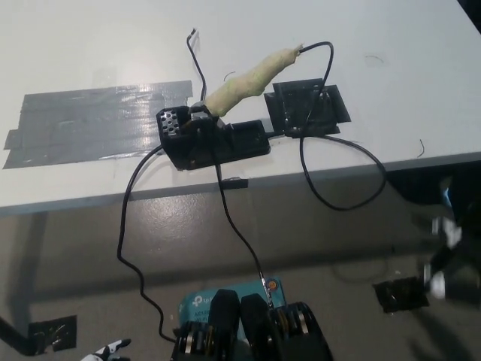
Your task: The robot uses its right hand to grab the soldering gun kept on the middle of the table and pulls it out of its base and keep it on the right side of the base
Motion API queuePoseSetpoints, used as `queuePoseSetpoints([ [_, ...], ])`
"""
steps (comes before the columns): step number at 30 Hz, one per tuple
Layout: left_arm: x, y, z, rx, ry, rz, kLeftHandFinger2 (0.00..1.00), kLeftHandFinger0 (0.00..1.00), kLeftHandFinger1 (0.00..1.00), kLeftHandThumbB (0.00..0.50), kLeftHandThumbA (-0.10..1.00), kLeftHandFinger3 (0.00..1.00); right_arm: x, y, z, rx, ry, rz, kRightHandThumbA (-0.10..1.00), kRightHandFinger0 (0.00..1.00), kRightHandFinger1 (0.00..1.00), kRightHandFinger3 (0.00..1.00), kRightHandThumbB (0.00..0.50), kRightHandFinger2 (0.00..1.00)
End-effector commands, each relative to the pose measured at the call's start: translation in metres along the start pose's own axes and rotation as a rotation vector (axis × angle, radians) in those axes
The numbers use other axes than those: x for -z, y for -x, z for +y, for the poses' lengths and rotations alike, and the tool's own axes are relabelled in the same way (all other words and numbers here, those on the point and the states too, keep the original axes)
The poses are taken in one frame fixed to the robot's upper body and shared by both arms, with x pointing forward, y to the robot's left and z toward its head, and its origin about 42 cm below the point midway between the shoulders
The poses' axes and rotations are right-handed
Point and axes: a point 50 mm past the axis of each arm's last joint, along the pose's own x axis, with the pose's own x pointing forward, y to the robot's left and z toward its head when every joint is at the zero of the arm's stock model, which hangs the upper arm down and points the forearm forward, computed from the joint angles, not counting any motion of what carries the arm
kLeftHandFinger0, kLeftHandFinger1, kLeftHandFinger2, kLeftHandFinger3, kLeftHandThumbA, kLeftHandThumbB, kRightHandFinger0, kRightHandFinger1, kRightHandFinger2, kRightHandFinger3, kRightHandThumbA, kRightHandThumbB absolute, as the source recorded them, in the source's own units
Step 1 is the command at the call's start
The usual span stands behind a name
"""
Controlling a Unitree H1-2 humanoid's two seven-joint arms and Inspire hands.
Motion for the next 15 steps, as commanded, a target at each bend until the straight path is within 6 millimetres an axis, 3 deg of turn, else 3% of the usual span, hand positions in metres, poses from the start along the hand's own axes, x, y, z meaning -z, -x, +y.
queuePoseSetpoints([
  [1,0.000,0.009,0.010,-0.005,-0.044,0.026,0.88,0.67,0.74,0.154,0.62,1.00,-0.070,-0.022,-0.049,0.182,0.141,-0.191,0.31,1.00,1.00,1.00,0.149,1.00],
  [2,-0.001,0.008,0.011,-0.004,-0.049,0.025,0.88,0.67,0.74,0.157,0.62,1.00,-0.102,-0.041,-0.062,0.236,0.157,-0.277,0.28,1.00,1.00,1.00,0.151,1.00],
  [3,-0.001,0.008,0.011,-0.005,-0.049,0.025,0.88,0.67,0.74,0.157,0.62,1.00,-0.102,-0.041,-0.062,0.236,0.157,-0.276,0.28,1.00,1.00,1.00,0.151,1.00],
  [4,-0.002,0.008,0.011,-0.004,-0.050,0.028,0.88,0.66,0.74,0.163,0.63,1.00,-0.115,-0.050,-0.067,0.253,0.179,-0.309,0.24,1.00,1.00,1.00,0.153,1.00],
  [8,-0.001,0.008,0.010,-0.004,-0.047,0.023,0.86,0.64,0.72,0.169,0.63,1.00,-0.168,-0.091,-0.084,0.284,0.367,-0.386,0.28,1.00,1.00,1.00,0.163,1.00],
  [11,-0.002,0.008,0.011,-0.005,-0.048,0.025,0.88,0.67,0.74,0.167,0.63,1.00,-0.207,-0.127,-0.095,0.271,0.502,-0.413,0.32,1.00,1.00,1.00,0.232,1.00],
  [13,-0.004,0.009,0.011,-0.003,-0.051,0.028,0.91,0.70,0.77,0.162,0.62,1.00,-0.222,-0.146,-0.093,0.261,0.636,-0.430,0.40,1.00,1.00,1.00,0.238,1.00],
  [15,-0.004,0.009,0.011,0.001,-0.060,0.030,0.91,0.69,0.76,0.155,0.63,1.00,-0.229,-0.158,-0.088,0.250,0.691,-0.450,0.39,1.00,1.00,1.00,0.253,1.00],
])
